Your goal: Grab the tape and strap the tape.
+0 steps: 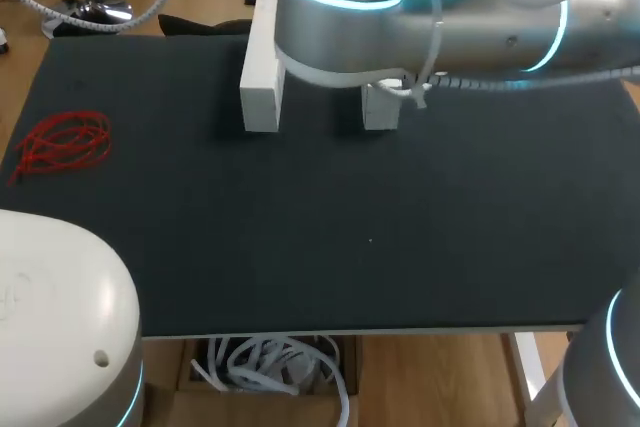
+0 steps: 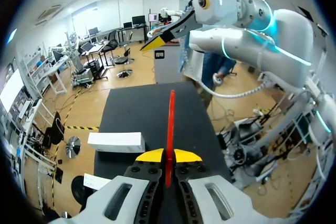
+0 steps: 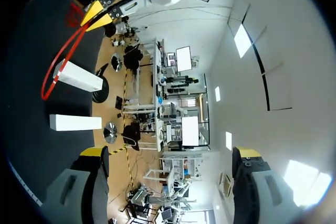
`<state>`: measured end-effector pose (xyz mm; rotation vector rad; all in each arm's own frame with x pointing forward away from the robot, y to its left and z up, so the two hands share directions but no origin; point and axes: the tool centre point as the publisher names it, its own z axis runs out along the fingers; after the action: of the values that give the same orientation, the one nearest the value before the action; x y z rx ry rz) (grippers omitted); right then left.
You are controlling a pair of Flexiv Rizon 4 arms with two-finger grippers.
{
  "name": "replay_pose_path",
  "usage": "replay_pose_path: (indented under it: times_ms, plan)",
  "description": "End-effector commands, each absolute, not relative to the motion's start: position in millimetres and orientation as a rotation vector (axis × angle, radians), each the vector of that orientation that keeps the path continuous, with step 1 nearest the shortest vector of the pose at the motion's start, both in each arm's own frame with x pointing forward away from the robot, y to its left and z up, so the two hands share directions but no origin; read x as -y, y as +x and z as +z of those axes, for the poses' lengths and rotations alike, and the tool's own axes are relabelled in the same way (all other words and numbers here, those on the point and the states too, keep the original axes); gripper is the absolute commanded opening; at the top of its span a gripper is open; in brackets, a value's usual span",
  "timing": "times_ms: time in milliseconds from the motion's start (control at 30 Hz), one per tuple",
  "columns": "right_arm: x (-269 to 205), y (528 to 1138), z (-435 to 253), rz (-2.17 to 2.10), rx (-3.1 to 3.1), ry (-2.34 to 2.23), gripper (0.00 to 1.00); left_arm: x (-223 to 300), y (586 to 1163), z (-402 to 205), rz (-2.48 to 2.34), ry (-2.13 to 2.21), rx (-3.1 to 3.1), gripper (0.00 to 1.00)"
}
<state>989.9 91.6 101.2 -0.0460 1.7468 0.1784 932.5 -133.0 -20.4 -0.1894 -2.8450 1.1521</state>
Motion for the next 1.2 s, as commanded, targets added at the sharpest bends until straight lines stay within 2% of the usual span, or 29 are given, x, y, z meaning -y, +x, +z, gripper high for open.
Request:
replay_pose_path:
  times_ms: [33,167,433,767,1200]
  plan:
    - [-87,989,101,0.186,-1.746,-0.056,1.00,133,932,-20,1.148,-0.188,2.846,0.00]
    - [-87,989,101,0.186,-1.746,-0.056,1.00,113,924,-40,1.083,-0.078,2.817,0.00]
    - [-87,989,101,0.186,-1.746,-0.056,1.00,38,900,-105,0.943,0.323,2.726,0.00]
    - [-87,989,101,0.186,-1.746,-0.056,1.00,-47,883,-181,0.830,0.558,2.589,0.00]
    - [-87,989,101,0.186,-1.746,-0.056,1.00,-145,892,-232,0.759,0.841,2.427,0.00]
